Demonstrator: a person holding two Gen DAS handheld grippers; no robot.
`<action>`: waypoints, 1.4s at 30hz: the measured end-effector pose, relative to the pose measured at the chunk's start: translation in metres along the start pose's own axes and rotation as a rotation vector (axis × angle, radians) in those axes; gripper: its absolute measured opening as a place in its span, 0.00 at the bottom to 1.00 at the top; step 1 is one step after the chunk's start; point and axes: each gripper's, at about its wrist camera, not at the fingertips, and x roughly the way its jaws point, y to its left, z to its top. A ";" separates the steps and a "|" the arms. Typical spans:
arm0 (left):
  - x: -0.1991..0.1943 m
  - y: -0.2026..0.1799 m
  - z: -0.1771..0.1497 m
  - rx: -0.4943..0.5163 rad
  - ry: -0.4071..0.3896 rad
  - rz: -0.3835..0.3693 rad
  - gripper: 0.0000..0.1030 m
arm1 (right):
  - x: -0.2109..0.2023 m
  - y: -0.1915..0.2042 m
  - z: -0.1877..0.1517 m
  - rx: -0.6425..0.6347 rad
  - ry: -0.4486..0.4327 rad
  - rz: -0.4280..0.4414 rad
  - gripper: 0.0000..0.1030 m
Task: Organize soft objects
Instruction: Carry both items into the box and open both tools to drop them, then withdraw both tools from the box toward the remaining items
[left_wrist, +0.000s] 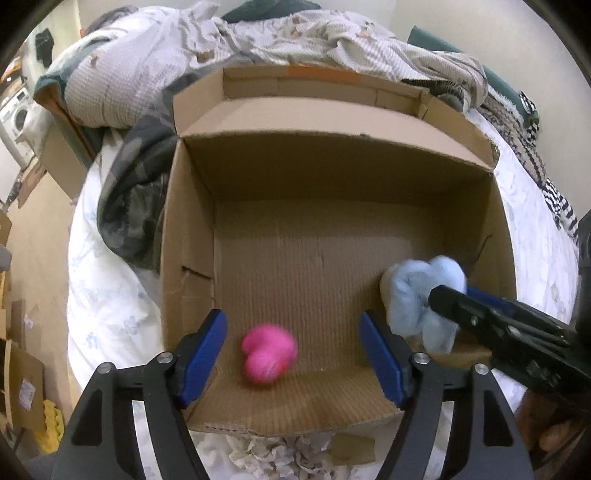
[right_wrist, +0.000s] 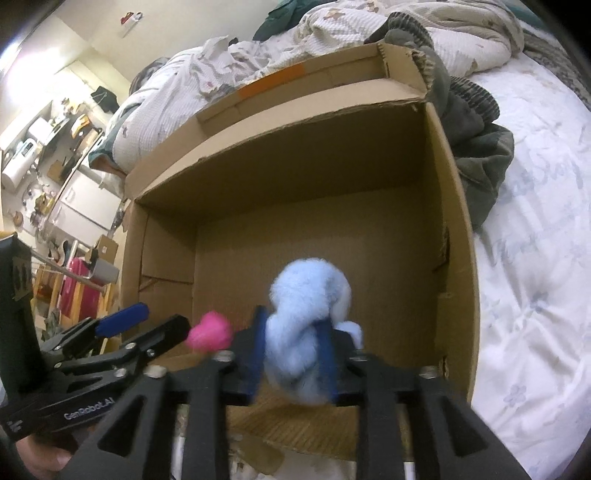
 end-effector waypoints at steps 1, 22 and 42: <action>-0.001 -0.001 0.000 0.003 -0.006 0.002 0.70 | -0.003 0.000 0.000 0.000 -0.019 0.013 0.72; -0.049 0.023 -0.018 -0.039 -0.105 -0.020 0.70 | -0.034 0.008 -0.013 0.006 -0.084 -0.013 0.83; -0.080 0.065 -0.099 -0.115 -0.072 0.063 0.70 | -0.062 0.022 -0.080 0.016 -0.028 -0.040 0.83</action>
